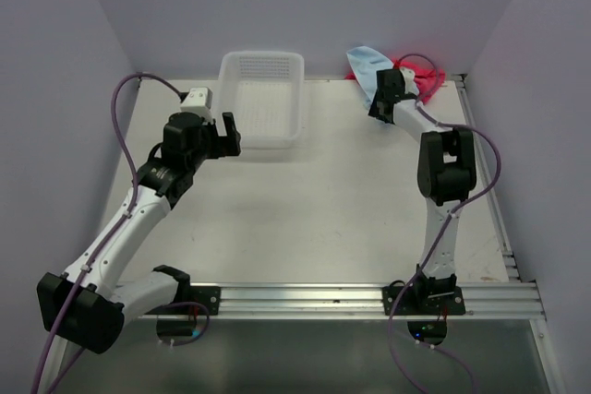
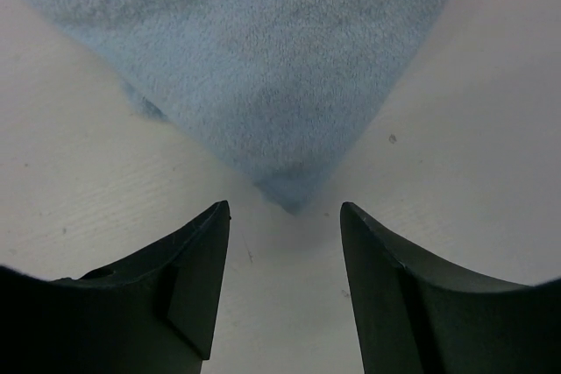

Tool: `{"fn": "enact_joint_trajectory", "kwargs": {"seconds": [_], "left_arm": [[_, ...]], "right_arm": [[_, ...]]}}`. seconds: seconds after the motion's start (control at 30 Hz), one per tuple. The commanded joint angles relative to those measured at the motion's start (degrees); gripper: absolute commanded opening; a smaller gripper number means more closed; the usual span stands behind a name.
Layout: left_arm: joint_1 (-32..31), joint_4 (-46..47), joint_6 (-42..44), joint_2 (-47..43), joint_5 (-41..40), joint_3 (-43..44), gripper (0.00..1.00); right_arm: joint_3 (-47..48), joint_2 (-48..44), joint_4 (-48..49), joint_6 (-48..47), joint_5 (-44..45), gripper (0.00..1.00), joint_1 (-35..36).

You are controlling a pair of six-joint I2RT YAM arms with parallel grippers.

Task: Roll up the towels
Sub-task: Move the towel to the center of the board

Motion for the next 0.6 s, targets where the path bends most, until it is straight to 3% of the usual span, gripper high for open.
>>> {"fn": "enact_joint_trajectory", "kwargs": {"seconds": [0.0, 0.23, 0.33, 0.37, 0.47, 0.57], "left_arm": [[0.1, 1.2, 0.8, 1.0, 2.4, 2.1, 1.0], [0.2, 1.1, 0.9, 2.6, 3.3, 2.3, 1.0], [0.2, 1.1, 0.9, 3.0, 3.6, 2.4, 1.0], [0.4, 1.1, 0.8, 3.1, 3.8, 2.4, 1.0], [0.8, 1.3, 0.7, 3.1, 4.7, 2.3, 1.0], [1.1, 1.6, 0.6, 2.6, 5.2, 2.1, 1.0]], "right_arm": [[6.4, 4.2, -3.3, -0.8, -0.5, 0.57, -0.3], [11.4, 10.3, -4.3, 0.2, -2.6, 0.51, -2.5], [13.0, 11.1, -5.6, -0.1, -3.2, 0.35, -2.7], [12.9, 11.0, -5.4, -0.2, -3.3, 0.23, -2.8], [11.2, 7.9, -4.6, -0.5, -5.0, 0.08, -2.6], [7.9, 3.4, -3.5, -0.5, -7.6, 0.05, -2.7]]}}
